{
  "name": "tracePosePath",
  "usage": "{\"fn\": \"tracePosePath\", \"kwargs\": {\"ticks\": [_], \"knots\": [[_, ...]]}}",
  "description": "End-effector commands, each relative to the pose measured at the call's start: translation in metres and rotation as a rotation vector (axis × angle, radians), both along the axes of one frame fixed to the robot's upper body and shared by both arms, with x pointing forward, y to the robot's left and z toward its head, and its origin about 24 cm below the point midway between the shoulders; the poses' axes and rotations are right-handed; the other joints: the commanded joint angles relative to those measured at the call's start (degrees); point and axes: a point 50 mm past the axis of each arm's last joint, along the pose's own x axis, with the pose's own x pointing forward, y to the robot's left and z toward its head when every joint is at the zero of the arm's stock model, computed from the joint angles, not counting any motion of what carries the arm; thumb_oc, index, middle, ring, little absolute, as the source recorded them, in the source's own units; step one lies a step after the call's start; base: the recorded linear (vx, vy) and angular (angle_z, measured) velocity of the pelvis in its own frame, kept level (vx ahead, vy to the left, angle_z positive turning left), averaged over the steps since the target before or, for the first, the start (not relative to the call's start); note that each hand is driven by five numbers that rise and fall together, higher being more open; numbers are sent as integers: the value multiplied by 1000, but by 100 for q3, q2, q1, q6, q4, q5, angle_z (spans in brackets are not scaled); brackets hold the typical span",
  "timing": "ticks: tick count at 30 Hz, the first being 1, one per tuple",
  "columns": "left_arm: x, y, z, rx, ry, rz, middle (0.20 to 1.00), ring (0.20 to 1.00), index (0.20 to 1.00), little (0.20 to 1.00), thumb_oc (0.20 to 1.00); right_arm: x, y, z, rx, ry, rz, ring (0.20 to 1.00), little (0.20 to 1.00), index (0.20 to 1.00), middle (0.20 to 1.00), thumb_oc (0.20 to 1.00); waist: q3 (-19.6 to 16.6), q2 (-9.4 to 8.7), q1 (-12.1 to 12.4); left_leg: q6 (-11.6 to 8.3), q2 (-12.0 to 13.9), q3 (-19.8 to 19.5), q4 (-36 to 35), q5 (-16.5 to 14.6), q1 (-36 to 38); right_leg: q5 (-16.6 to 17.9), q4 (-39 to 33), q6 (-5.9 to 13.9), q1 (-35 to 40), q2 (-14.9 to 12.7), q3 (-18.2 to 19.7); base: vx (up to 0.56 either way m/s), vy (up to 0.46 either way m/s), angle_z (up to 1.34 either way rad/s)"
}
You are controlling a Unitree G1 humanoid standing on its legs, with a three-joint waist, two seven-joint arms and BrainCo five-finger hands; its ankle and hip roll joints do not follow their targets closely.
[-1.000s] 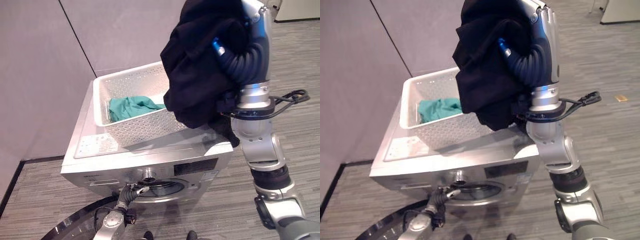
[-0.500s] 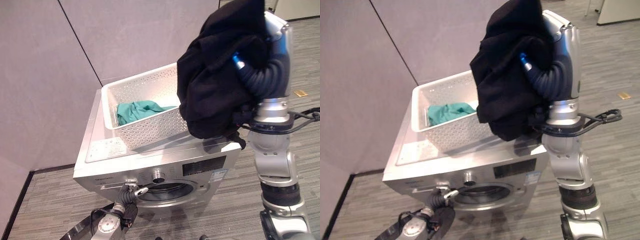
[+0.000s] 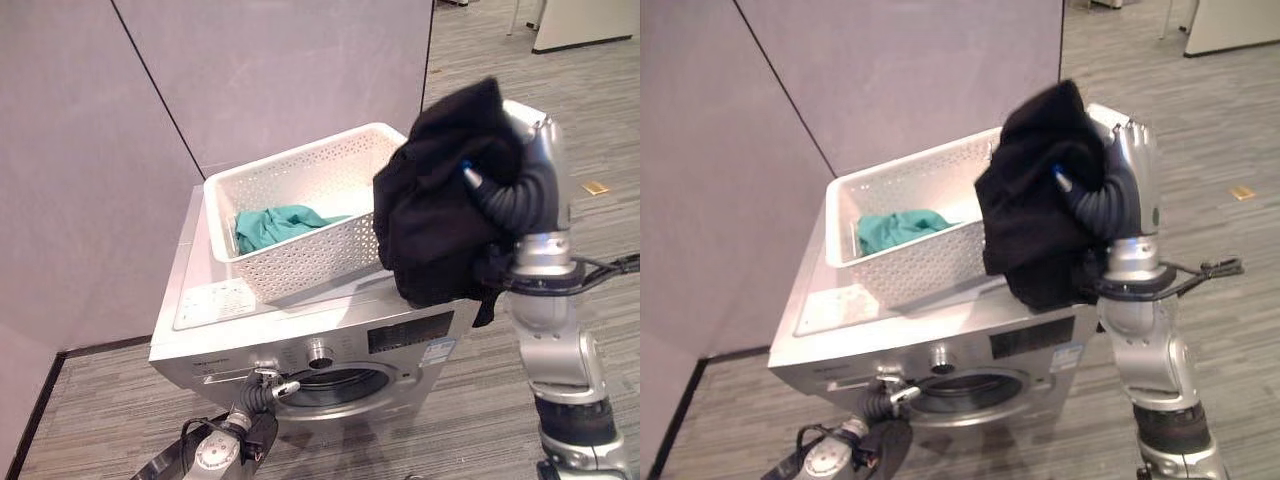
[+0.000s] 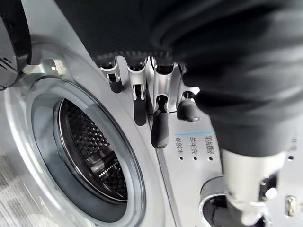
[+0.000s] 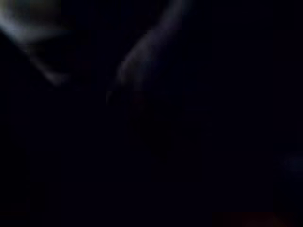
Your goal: Grab the laundry basket,head to the washer,open it,put in the laundry and shut it.
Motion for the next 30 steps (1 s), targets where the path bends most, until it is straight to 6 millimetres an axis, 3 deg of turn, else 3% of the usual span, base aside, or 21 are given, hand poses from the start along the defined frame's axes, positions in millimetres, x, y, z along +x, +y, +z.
{"fn": "tracePosePath", "kwargs": {"ticks": [1, 6, 13, 14, 15, 16, 17, 20, 21, 26, 27, 30], "knots": [[50, 23, 64, 46, -363, 22, 1000, 1000, 1000, 1000, 1000, -5, -9, 6, -21, -31, -31, 200, 200, 200, 200, 200, -458, -409, -220, 18, -116, -300, 398, -420, 67, 492, -859, 297, 753, -431, -564, 0, 0, 0], [28, 18, 48, -4, -276, -13, 1000, 1000, 1000, 1000, 1000, -24, -30, -8, -78, 47, -112, 200, 200, 200, 200, 200, -357, -436, -384, 40, -90, -265, 472, -469, 89, 433, -828, 271, 778, -384, -494, -2, -12, -1], [4, 10, 16, -86, -109, -29, 1000, 1000, 1000, 1000, 1000, -46, -71, -1, -192, 58, -335, 200, 200, 200, 200, 200, -353, -456, -645, 85, -54, -57, 447, -532, 51, 497, -858, 328, 572, -304, -222, -26, -8, -8], [3, 8, 13, -75, -91, -47, 1000, 1000, 1000, 1000, 1000, -47, -76, -14, -183, 135, -341, 200, 200, 200, 200, 200, -313, -465, -753, 112, -52, 35, 437, -550, 29, 513, -852, 341, 487, -296, -129, -21, 10, -23], [2, 8, 13, -75, -90, -49, 1000, 1000, 1000, 1000, 1000, -48, -77, -14, -183, 137, -342, 200, 200, 200, 200, 200, -334, -465, -721, 114, -51, 57, 437, -553, 22, 513, -843, 341, 463, -295, -104, -33, 13, -28], [3, 8, 12, -69, -87, -61, 1000, 1000, 1000, 1000, 1000, -50, -78, -36, -176, 263, -322, 200, 200, 200, 200, 200, -271, -481, -801, 128, -49, 122, 439, -557, 3, 525, -838, 346, 398, -295, -36, -10, 8, -37], [3, 8, 12, -68, -85, -62, 1000, 1000, 1000, 1000, 1000, -50, -78, -36, -175, 266, -322, 200, 200, 200, 200, 200, -290, -487, -783, 128, -49, 135, 439, -559, 0, 524, -834, 346, 387, -296, -22, -19, 12, -30], [2, 9, 11, -68, -81, -63, 1000, 1000, 1000, 1000, 1000, -57, -80, -64, -152, 425, -299, 200, 200, 200, 200, 200, -234, -518, -851, 143, -59, 192, 453, -577, -21, 534, -829, 356, 345, -300, 37, -12, 10, -28], [2, 10, 12, -65, -81, -55, 1000, 1000, 1000, 1000, 1000, -64, -85, -92, -119, 574, -299, 200, 200, 200, 200, 200, -152, -532, -893, 142, -64, 226, 465, -579, -57, 544, -821, 366, 302, -313, 49, -32, 18, -16], [0, 25, 14, -36, -87, -7, 1000, 1000, 1000, 1000, 1000, -76, -88, -162, -47, 919, -269, 200, 200, 200, 200, 200, 49, -539, -853, 126, -85, 105, 450, -639, -134, 511, -818, 440, 223, -341, 114, 2, 19, -14], [0, 31, 14, -17, -92, 7, 1000, 1000, 1000, 1000, 1000, -79, -90, -183, -33, 1025, -259, 200, 200, 200, 200, 200, 176, -548, -780, 118, -101, 80, 458, -611, -230, 542, -803, 457, 159, -380, 79, -73, 7, -19], [-4, 40, 13, -8, -81, 31, 1000, 1000, 1000, 1000, 1000, -79, -89, -203, -14, 1110, -227, 200, 200, 200, 200, 200, 285, -564, -670, 92, -91, 20, 499, -558, -372, 566, -808, 450, 114, -413, 8, -59, -26, 1]]}}
